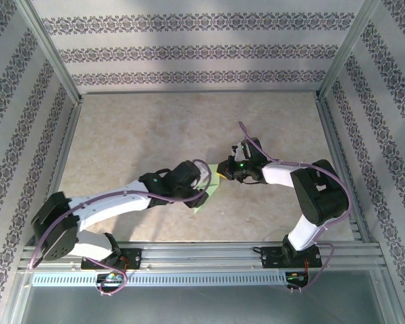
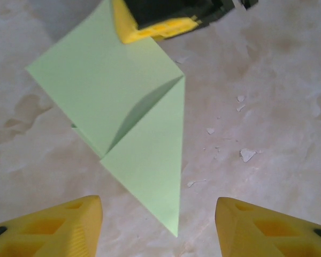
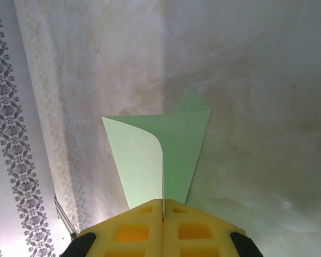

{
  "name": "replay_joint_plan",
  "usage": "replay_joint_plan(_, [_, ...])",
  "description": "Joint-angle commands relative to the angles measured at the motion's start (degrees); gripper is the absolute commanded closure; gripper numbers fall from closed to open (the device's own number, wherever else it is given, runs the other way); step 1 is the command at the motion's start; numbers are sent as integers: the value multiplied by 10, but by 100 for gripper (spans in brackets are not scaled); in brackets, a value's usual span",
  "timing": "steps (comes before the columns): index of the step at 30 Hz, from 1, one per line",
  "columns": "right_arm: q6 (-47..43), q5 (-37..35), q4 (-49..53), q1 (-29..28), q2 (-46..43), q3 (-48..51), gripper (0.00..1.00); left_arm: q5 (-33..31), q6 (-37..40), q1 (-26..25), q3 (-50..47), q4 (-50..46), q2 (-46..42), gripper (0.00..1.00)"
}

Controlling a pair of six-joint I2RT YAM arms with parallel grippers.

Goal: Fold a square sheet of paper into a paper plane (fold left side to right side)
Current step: Place the paper at the center of the table, then fold the wing for the fifth time at the center of the table.

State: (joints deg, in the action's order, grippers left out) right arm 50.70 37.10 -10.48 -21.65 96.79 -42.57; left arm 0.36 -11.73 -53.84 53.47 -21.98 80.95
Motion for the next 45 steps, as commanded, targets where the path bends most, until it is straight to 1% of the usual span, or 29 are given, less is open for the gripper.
replay_joint_plan(1, [19,-19,6,-8,-19,2,100,-62,11,-31,36,-28,40,42])
replay_joint_plan(4, [22,-19,5,-8,-16,0,100,-82,13,-49,58,-28,80,42])
replay_joint_plan(10, [24,-20,5,-9,-11,-2,100,-158,4,-73,105,-53,158,40])
replay_joint_plan(14, [26,-19,4,-9,-9,-3,100,-165,-1,-76,119,-51,191,40])
replay_joint_plan(17, [26,-19,4,-9,-10,-3,100,-193,-4,-79,128,-56,209,39])
replay_joint_plan(21, [26,-19,4,-9,-6,-4,100,-199,1,-79,132,-45,226,39])
replay_joint_plan(31, [28,-23,5,-9,0,-5,100,-203,-12,-79,146,-51,266,40])
replay_joint_plan(34, [28,-24,5,-9,1,-6,100,-210,-16,-80,151,-60,276,46])
replay_joint_plan(45, [29,-26,4,-9,8,-6,100,-217,-21,-79,146,-54,285,78])
